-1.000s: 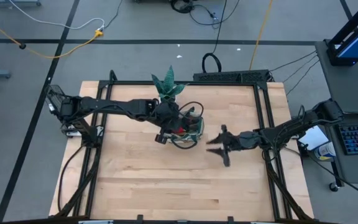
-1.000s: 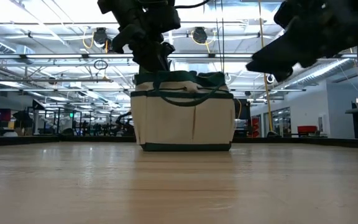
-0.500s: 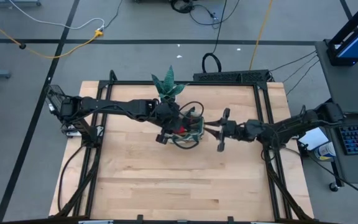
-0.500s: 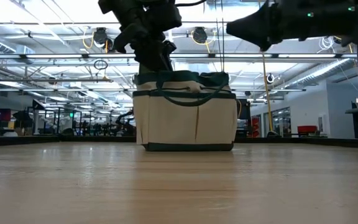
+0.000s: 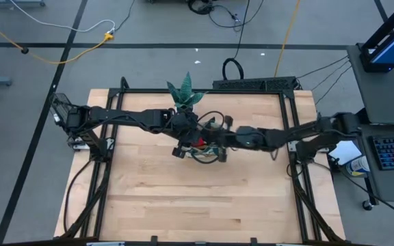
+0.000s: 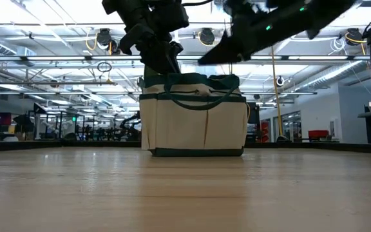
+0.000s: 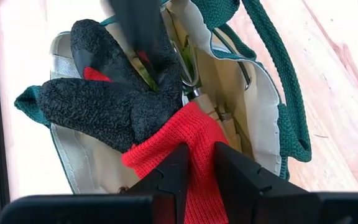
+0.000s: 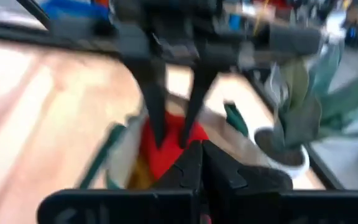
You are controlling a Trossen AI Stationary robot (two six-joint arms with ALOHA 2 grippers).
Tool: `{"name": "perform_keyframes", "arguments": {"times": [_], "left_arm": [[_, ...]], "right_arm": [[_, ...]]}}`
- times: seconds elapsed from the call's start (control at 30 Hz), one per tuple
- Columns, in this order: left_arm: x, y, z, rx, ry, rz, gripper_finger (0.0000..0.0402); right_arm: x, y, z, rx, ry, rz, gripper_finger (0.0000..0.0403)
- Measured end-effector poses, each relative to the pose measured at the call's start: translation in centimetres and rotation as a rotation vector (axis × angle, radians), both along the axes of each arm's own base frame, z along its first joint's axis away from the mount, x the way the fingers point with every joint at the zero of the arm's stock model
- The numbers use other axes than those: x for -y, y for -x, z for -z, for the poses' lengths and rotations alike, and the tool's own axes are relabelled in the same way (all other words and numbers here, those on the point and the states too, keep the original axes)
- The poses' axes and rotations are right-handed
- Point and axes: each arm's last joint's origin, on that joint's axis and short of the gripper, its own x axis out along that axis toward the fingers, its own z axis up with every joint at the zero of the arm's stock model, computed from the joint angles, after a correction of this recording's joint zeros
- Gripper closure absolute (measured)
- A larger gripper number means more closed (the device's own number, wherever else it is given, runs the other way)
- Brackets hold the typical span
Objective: Pick & Place Garden tools in Gardening bag
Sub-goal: Put the red glove into the gardening bag
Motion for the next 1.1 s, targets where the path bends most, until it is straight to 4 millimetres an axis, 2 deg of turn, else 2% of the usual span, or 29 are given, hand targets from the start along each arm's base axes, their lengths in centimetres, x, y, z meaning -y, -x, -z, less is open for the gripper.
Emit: {"name": "perform_keyframes", "arguments": {"times": [0.2, 0.4, 0.57, 0.9, 1.1], "left_arm": [[0.0, 0.0, 0.0, -0.001, 0.003, -0.003, 0.0321], [0.0, 0.0, 0.0, 0.001, 0.021, -0.052, 0.0321], [-0.1, 0.0, 0.0, -0.001, -0.011, -0.102, 0.0321], [-0.2, 0.0, 0.0, -0.004, -0.015, -0.115, 0.0321], [-0.2, 0.0, 0.0, -0.003, -0.009, -0.132, 0.0321]], "right_arm": [[2.5, -2.0, 1.8, -0.109, -0.058, 0.092, 0.0402], [4.0, -1.5, 3.3, -0.243, -0.177, 0.097, 0.0402], [3.8, -0.7, 3.5, -0.332, -0.185, 0.098, 0.0403], [3.4, -0.2, 4.2, -0.415, -0.295, -0.025, 0.0403], [3.0, 0.2, 4.8, -0.482, -0.279, -0.075, 0.0403]]}}
